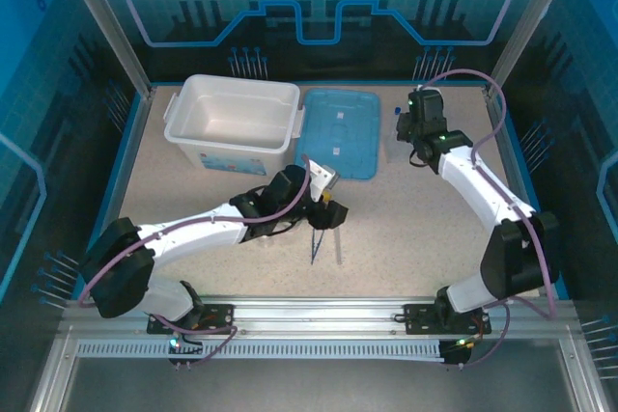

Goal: Organize the chemistry lab equipment

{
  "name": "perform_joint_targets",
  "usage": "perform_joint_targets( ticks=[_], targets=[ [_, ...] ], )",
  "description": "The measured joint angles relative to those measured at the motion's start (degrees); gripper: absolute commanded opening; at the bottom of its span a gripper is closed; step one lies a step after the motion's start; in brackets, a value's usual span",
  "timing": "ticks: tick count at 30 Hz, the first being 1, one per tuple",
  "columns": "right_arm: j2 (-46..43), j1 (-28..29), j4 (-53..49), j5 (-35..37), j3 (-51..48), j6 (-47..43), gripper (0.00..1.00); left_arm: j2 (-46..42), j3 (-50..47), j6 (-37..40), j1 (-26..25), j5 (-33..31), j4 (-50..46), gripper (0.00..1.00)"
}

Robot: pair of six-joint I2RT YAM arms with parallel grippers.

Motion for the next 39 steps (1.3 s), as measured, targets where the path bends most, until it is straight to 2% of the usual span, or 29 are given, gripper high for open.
perform_joint_targets(
  ticks=[16,39],
  targets=[
    [10.45,1.22,1.29,2.99,7.93,-0.81,0.1,-3.32,-3.13,0.02,-0.33,-1.44,-1.27,0.65],
    [13.68,0.9,-0.44,2.51,8.81,-0.31,0.1,-4.24,-4.09,0.13,-0.33,-2.14,-1.25,0.65]
  ],
)
